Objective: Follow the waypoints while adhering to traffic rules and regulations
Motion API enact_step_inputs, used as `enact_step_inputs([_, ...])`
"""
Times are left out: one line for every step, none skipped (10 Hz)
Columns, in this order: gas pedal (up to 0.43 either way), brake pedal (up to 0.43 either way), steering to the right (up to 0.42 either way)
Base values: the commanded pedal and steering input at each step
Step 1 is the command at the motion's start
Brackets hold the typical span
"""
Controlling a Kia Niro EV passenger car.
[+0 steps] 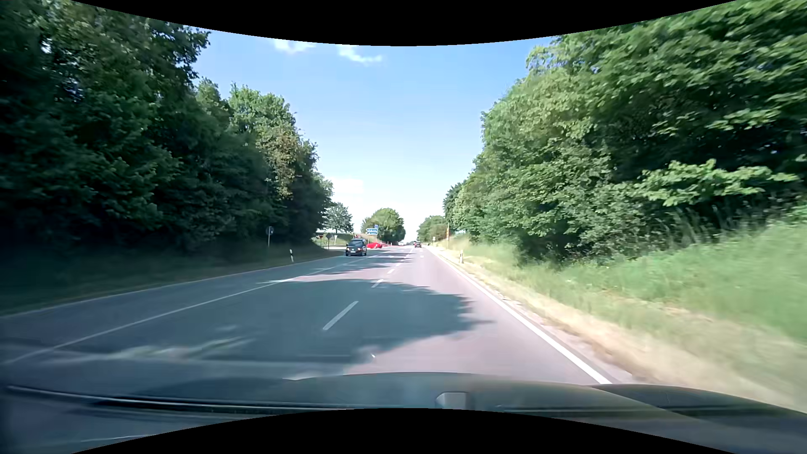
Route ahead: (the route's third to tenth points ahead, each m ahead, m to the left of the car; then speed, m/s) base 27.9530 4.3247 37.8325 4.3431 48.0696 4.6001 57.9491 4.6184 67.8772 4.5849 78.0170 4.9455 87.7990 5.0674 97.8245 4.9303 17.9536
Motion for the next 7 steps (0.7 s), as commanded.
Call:
enact_step_inputs([0.098,0.006,0.0])
enact_step_inputs([0.098,0.006,0.0])
enact_step_inputs([0.098,0.006,0.0])
enact_step_inputs([0.098,0.006,0.0])
enact_step_inputs([0.098,0.006,0.0])
enact_step_inputs([0.098,0.006,0.0])
enact_step_inputs([0.098,0.006,0.0])
